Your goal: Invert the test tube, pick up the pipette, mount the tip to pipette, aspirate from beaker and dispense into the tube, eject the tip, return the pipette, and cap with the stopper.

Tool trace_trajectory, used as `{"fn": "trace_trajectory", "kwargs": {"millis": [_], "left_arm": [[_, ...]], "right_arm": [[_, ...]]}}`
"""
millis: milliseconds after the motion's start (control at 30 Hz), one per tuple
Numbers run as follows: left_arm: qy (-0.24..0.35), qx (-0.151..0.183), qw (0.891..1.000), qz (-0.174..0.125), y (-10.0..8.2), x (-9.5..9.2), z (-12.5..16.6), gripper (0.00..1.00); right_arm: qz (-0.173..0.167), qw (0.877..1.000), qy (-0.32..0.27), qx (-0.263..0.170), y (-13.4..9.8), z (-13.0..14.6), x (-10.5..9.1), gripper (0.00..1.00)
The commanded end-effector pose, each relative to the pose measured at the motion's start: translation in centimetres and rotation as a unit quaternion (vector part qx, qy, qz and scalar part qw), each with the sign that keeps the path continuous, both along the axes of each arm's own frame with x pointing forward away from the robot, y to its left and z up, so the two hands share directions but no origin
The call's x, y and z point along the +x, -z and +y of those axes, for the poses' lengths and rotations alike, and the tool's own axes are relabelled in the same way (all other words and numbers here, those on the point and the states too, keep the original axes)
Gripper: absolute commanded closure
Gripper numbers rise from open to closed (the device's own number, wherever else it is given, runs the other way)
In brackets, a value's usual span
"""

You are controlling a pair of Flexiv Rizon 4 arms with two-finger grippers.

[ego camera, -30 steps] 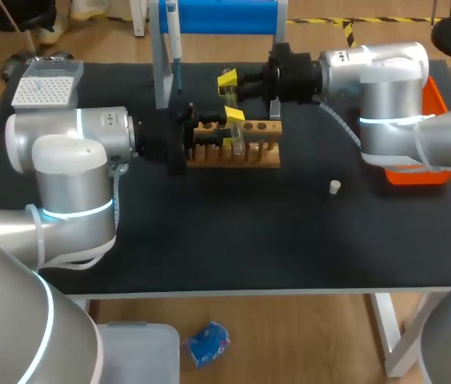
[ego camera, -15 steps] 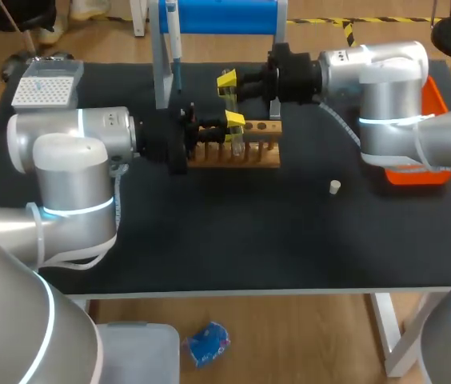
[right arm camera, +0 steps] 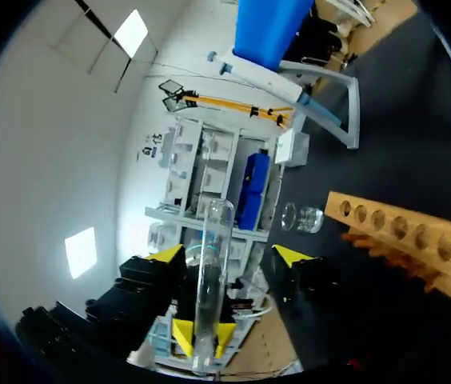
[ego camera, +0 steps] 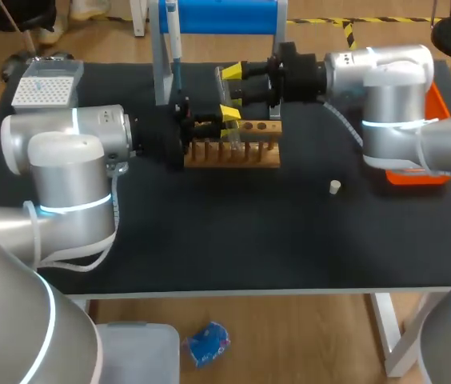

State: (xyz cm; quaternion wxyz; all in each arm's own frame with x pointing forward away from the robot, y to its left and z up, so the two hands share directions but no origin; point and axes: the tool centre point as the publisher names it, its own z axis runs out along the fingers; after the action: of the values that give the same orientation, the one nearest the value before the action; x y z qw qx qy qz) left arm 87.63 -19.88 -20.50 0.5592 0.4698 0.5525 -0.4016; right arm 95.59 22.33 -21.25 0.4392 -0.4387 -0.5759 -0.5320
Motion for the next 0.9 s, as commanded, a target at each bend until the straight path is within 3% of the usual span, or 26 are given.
{"fn": "trace_trajectory", "kwargs": {"millis": [33,133,267,300,800,867,900], "left_arm": [[-0.021,-0.017,0.998,0.052,-1.4,-0.7,1.0,1.0],[-0.019,-0.048,0.99,0.13,-2.0,-0.6,1.6,1.0],[-0.019,-0.075,0.966,0.247,-2.2,-0.4,2.0,1.0],[-0.015,-0.075,0.962,0.261,-2.2,-0.4,2.1,1.0],[-0.015,-0.075,0.962,0.261,-2.2,-0.4,2.1,1.0],[-0.023,-0.071,0.952,0.298,-2.2,-0.3,2.2,1.0],[-0.028,-0.081,0.941,0.327,-2.3,-0.3,2.3,1.0]], "right_arm": [[-0.092,0.995,0.017,-0.025,-0.8,-2.1,-0.2,0.0],[-0.204,0.978,0.018,-0.035,-1.4,-3.3,0.2,0.0],[-0.348,0.937,-0.005,-0.011,-2.2,-4.9,0.1,0.0],[-0.348,0.937,-0.005,-0.011,-2.2,-4.9,0.1,0.0],[-0.348,0.937,-0.005,-0.011,-2.2,-4.9,0.1,0.0],[-0.379,0.925,-0.01,-0.031,-2.0,-5.6,0.1,0.0],[-0.4,0.914,-0.019,-0.057,-1.9,-5.9,0.1,0.0]]}}
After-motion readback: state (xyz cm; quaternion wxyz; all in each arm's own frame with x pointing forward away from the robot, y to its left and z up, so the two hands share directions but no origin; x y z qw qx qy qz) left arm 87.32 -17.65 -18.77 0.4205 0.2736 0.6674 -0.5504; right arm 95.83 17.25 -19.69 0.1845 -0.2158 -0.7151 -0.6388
